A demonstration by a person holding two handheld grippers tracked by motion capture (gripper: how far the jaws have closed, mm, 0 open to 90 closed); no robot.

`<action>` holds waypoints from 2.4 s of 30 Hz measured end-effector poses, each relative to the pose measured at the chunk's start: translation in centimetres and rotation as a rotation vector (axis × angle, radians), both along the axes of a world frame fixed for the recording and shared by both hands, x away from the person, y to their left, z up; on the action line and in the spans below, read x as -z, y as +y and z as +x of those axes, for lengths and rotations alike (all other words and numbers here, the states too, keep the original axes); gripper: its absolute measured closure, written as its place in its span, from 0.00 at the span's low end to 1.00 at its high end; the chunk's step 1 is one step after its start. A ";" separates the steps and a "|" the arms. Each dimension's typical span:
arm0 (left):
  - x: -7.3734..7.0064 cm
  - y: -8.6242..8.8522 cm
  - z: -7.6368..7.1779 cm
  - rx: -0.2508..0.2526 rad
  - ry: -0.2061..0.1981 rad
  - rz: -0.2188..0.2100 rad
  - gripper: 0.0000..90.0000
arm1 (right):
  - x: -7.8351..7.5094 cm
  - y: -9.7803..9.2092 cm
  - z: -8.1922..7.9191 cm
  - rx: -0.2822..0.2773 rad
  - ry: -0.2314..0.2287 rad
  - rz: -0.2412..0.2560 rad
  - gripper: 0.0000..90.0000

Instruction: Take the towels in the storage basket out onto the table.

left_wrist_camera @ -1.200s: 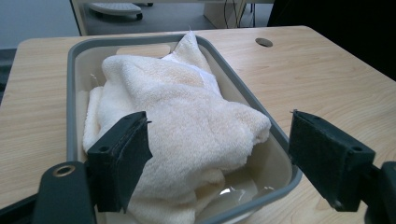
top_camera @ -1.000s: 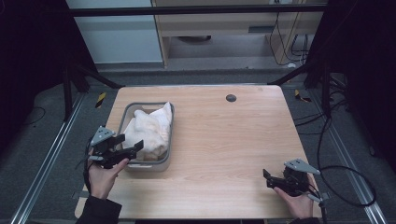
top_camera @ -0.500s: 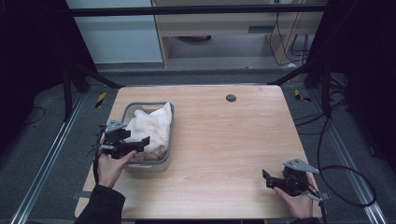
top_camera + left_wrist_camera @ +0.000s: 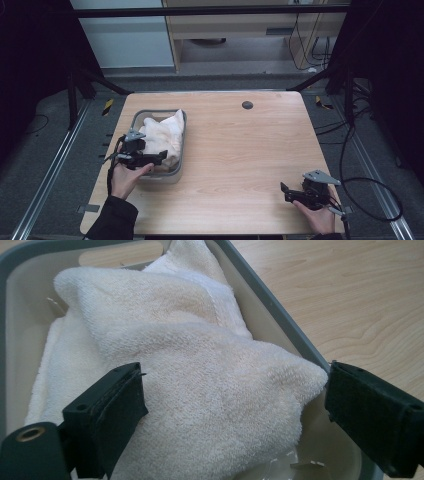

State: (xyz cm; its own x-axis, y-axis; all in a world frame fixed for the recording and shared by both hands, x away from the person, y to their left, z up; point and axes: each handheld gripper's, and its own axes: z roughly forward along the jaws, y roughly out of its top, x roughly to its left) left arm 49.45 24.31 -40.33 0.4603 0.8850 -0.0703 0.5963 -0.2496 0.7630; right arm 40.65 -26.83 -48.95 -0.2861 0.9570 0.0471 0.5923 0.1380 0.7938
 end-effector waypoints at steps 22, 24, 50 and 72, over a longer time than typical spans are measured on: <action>1.8 -1.3 0.8 0.017 0.046 0.092 0.01 | 0.2 0.1 0.2 -0.007 0.027 -0.011 0.04; 1.9 -1.3 1.0 0.013 0.054 0.093 0.01 | 0.2 0.1 0.2 -0.007 0.027 -0.012 0.04; 3.7 -1.1 2.3 -0.044 0.133 0.159 0.35 | 0.3 0.2 0.4 -0.023 0.050 -0.017 0.03; 2.3 -0.1 1.5 -0.064 0.113 0.092 0.67 | 0.3 0.2 0.4 -0.028 0.059 -0.012 0.03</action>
